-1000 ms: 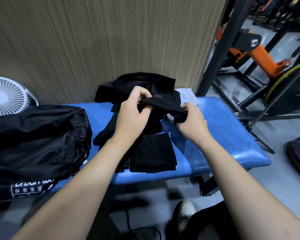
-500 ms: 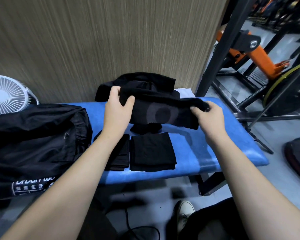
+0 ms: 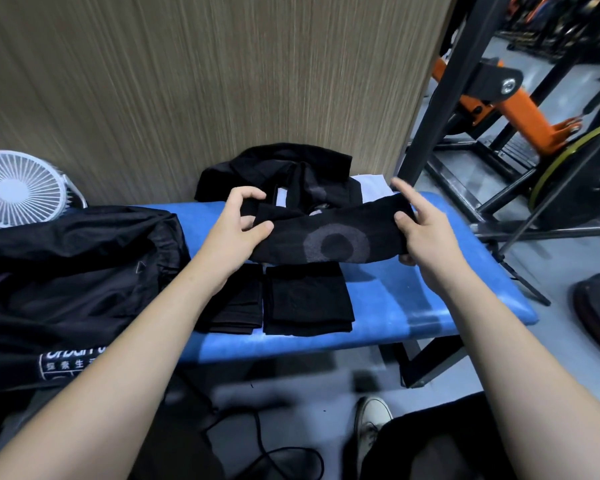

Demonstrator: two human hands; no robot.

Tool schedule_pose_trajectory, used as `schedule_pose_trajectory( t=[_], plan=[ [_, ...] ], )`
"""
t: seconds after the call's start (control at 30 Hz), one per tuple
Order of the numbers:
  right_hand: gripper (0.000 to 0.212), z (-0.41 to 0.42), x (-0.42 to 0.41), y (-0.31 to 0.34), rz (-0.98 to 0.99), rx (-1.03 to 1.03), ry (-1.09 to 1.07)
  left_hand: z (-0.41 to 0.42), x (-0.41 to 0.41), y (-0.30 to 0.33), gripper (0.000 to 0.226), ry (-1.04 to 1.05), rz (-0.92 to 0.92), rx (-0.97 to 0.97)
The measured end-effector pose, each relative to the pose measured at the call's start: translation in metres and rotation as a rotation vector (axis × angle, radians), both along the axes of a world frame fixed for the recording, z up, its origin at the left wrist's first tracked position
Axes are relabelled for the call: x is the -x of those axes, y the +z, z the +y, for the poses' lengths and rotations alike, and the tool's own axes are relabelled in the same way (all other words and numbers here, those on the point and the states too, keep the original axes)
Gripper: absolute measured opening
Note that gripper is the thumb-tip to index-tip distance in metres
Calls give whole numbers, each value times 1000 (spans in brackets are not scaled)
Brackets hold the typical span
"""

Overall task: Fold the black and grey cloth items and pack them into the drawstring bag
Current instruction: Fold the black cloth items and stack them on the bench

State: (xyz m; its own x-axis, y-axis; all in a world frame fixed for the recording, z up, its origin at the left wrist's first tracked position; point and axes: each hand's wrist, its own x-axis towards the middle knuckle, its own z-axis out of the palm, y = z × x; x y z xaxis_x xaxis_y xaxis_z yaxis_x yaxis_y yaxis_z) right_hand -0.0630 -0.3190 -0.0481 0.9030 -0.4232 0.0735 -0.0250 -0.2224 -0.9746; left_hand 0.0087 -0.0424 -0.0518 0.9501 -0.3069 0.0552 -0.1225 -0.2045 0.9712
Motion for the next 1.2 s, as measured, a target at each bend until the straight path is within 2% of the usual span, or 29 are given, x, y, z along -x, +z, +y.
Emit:
schedule_pose_trajectory(
  t=[0.1, 0.27, 0.43, 0.6, 0.83, 0.97, 1.07, 1.13, 1.2],
  plan=[
    [42, -4, 6, 0, 77, 50, -34, 5, 5, 1, 49, -94, -13, -22],
    [30, -12, 15, 6, 134, 65, -142, 5, 15, -1, 22, -167, -2, -161],
    [21, -9, 24, 10, 133, 125, 8, 6, 22, -3, 28, -231, 40, -302],
    [18, 10, 26, 16, 84, 12, 189, 4, 23, -6, 28, -239, 14, -343],
    [28, 50, 15, 14, 127, -96, 481, 7, 19, -13, 26, -261, 45, -277],
    [32, 71, 9, 11, 176, -32, 594, 7, 21, -11, 26, -265, 85, -199],
    [48, 81, 7, 9, 217, -14, 689, 5, 28, -6, 21, -264, 134, -140],
    [61, 84, 8, 8, 260, -44, 722, 5, 29, -7, 30, -252, 136, -175],
    [60, 85, 10, 9, 274, -64, 712, 6, 28, -10, 34, -218, 117, -238]
  ],
)
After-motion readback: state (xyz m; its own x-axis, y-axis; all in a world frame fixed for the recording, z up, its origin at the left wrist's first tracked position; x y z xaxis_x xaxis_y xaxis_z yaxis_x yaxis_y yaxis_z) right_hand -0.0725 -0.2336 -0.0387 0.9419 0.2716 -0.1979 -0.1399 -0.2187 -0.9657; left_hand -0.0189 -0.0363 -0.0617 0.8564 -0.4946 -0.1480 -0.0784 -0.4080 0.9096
